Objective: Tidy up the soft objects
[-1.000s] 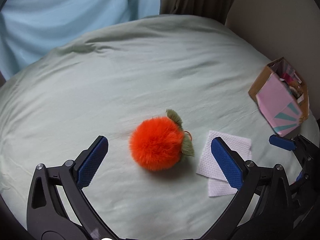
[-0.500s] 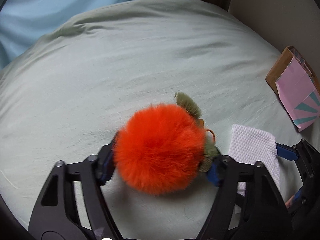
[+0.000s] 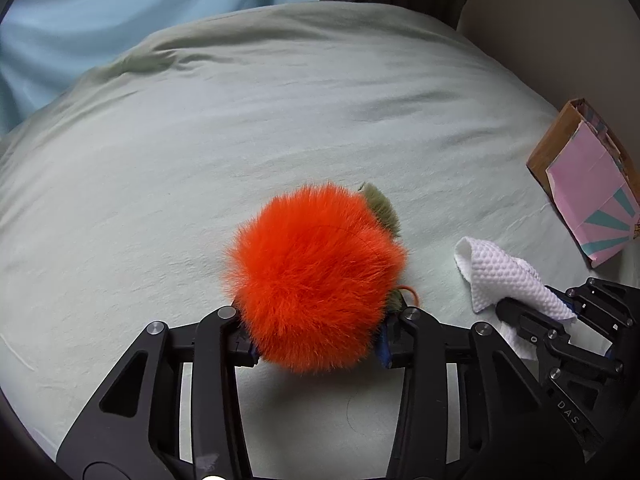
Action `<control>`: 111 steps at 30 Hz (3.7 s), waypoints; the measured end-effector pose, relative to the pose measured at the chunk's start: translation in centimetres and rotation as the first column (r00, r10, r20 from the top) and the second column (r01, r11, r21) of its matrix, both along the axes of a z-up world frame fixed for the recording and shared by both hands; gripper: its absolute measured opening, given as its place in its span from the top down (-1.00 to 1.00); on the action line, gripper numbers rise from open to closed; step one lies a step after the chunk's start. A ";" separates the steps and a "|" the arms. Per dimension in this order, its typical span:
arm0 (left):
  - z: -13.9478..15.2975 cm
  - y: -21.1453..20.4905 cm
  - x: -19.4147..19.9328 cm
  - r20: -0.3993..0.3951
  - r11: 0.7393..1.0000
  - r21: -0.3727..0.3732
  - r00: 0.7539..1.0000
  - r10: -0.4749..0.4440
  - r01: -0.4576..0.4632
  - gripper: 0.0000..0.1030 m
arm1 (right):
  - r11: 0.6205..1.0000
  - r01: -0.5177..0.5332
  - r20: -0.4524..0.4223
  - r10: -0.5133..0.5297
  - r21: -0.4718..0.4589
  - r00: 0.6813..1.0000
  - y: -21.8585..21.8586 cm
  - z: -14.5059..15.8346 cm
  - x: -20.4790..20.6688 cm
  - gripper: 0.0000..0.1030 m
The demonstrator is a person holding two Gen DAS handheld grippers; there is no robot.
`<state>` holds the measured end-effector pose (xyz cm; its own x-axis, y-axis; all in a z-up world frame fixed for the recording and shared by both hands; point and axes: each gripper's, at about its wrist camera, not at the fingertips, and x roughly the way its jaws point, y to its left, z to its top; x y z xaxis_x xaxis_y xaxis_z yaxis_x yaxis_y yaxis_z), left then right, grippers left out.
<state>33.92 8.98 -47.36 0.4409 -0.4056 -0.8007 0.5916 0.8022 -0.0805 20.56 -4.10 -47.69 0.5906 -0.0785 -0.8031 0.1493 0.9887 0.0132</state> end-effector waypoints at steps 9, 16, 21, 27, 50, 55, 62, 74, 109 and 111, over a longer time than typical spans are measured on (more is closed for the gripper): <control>3.7 0.8 -1.8 0.038 0.999 -0.001 0.999 0.033 -0.033 0.30 | 1.000 -0.001 0.029 0.000 0.023 1.000 0.0 3.0 -1.3 0.73; 8.9 1.1 -4.5 0.060 0.996 0.000 0.994 0.088 -0.088 0.30 | 0.999 -0.023 0.068 0.019 0.047 0.997 -0.9 8.6 -3.3 0.73; 13.9 0.2 -7.3 0.074 0.991 0.008 0.988 0.132 -0.133 0.30 | 0.996 -0.031 0.100 0.023 0.080 0.995 -2.3 13.4 -5.1 0.73; 19.6 -2.1 -11.5 0.072 0.983 -0.008 0.980 0.185 -0.185 0.30 | 0.994 -0.061 0.118 0.050 0.087 0.992 -5.2 19.7 -7.0 0.73; 26.0 -26.1 -21.2 -0.005 0.971 -0.101 0.976 0.217 -0.216 0.30 | 0.997 -0.009 0.050 0.005 0.079 0.999 -29.0 28.2 -12.9 0.74; 24.2 -30.7 -20.4 -0.043 0.974 -0.075 0.977 0.210 -0.213 0.30 | 0.997 -0.015 0.003 0.015 0.078 1.000 -33.7 26.7 -11.7 0.74; 20.3 -35.5 -18.0 -0.114 0.978 -0.001 0.972 0.206 -0.207 0.30 | 0.994 -0.005 -0.086 0.014 0.105 0.996 -38.5 22.9 -8.7 0.74; 12.5 -38.6 -13.9 -0.235 0.971 0.138 0.946 0.225 -0.196 0.30 | 0.980 -0.044 -0.257 0.095 0.196 0.962 -41.1 15.4 -3.6 0.73; 19.1 -33.2 -17.4 -0.177 0.965 0.153 0.954 0.240 -0.214 -0.99 | 0.961 -0.022 -0.217 0.085 0.277 0.972 -38.9 19.2 -4.8 -1.00; 21.7 -31.6 -18.2 -0.159 0.962 0.121 0.952 0.260 -0.243 -0.99 | 0.962 -0.016 -0.198 0.072 0.271 0.978 -38.0 21.4 -5.7 -1.00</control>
<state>15.71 -22.66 -25.66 0.3707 -0.2143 -0.9037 0.3536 0.9323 -0.0760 14.87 -42.15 -26.27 0.4100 0.1771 -0.8947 0.1332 0.9588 0.2508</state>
